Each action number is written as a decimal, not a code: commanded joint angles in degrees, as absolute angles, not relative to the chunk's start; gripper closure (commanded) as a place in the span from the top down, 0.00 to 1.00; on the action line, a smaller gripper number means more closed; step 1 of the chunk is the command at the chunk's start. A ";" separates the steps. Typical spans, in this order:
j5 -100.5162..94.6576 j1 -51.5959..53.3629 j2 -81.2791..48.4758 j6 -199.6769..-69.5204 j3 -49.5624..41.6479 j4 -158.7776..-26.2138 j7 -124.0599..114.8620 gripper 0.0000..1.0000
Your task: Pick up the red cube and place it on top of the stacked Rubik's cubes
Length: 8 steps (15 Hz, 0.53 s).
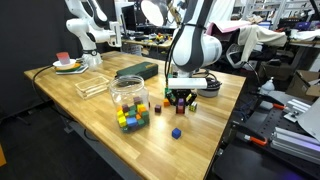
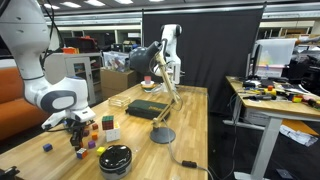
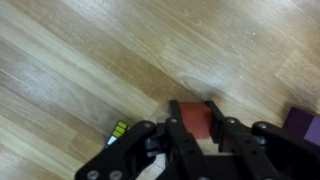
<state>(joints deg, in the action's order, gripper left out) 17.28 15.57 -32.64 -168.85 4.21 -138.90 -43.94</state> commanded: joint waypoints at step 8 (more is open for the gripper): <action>16.07 19.15 -25.98 -170.93 2.04 -140.83 -43.42 0.07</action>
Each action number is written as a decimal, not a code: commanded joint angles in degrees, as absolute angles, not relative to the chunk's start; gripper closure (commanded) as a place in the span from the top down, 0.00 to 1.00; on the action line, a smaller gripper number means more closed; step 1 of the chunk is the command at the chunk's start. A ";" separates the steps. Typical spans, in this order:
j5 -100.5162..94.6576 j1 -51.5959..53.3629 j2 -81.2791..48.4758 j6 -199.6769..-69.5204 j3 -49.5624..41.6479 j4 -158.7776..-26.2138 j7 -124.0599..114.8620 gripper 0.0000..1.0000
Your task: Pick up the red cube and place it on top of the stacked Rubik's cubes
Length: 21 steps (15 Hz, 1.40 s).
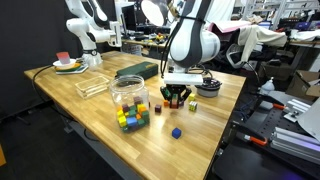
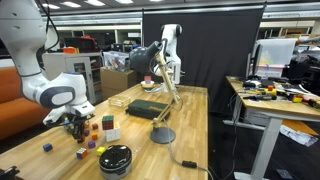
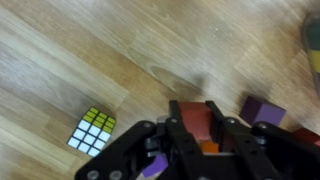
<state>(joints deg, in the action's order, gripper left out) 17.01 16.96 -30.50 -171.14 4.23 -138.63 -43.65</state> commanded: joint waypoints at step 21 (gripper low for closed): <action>-3.94 34.82 -17.03 -171.48 -17.26 -138.94 -60.16 0.29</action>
